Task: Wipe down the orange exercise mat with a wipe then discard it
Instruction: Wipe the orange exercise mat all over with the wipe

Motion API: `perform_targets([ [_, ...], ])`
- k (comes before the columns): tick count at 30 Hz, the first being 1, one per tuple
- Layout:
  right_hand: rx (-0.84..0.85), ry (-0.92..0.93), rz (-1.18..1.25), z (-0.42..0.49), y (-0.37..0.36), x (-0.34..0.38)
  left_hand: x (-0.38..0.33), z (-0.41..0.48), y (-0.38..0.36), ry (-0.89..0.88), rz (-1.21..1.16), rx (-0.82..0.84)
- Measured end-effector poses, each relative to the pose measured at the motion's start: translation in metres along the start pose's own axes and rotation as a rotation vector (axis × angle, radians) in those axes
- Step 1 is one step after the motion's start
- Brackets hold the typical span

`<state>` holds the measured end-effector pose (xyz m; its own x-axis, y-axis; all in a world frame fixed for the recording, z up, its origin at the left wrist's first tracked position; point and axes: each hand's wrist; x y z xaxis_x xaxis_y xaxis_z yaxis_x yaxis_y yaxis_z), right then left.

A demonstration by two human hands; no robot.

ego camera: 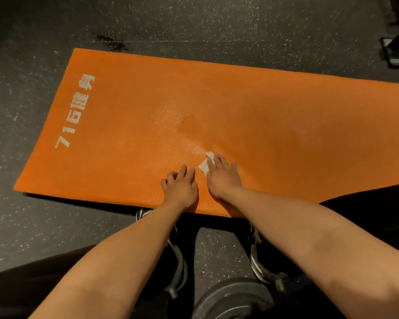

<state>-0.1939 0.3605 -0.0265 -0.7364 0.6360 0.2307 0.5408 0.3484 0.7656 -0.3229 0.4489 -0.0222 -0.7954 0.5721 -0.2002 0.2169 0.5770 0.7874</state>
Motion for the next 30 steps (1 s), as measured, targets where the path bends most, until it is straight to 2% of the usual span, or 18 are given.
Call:
perform_targets([
  [1,-0.016,-0.080,0.010,0.004,0.002,-0.004,0.001,0.002,-0.002,0.004,-0.005,-0.008],
  [3,-0.040,-0.112,0.014,0.008,0.001,-0.002,0.001,0.007,-0.002,0.019,-0.017,-0.048],
  [8,-0.036,0.098,0.026,0.015,-0.010,0.015,-0.003,0.032,0.010,0.020,-0.059,-0.070],
  [10,-0.061,0.025,0.045,0.030,-0.002,0.004,-0.007,0.043,0.015,-0.007,-0.047,-0.063],
  [14,-0.075,-0.244,0.144,0.053,0.015,-0.008,-0.013,0.064,0.021,-0.042,-0.028,-0.076],
  [15,-0.068,-0.230,0.160,0.057,0.015,-0.003,-0.014,0.070,0.023,-0.050,-0.023,-0.078],
  [20,-0.127,0.100,0.116,0.073,0.006,0.010,-0.009,0.094,0.029,-0.090,-0.028,-0.084],
  [21,-0.150,0.084,0.095,0.079,0.008,0.004,-0.006,0.100,0.029,-0.091,-0.017,-0.106],
  [25,-0.207,-0.189,0.139,0.097,0.018,-0.002,0.002,0.120,0.030,-0.066,-0.029,-0.134],
  [27,-0.193,-0.109,0.189,0.102,0.017,0.015,0.004,0.122,0.028,-0.062,-0.068,-0.135],
  [30,-0.173,0.154,0.101,0.109,0.013,0.022,0.010,0.121,0.024,-0.070,-0.164,-0.170],
])
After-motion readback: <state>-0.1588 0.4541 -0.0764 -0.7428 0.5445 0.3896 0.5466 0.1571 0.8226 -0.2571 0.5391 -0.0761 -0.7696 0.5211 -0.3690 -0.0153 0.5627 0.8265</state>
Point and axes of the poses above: each hand's wrist, its own z-axis towards the middle knuckle, its own y-axis out of the back of the hand, x = y × z, and after that the axes turned 3 degrees about y, right-handed
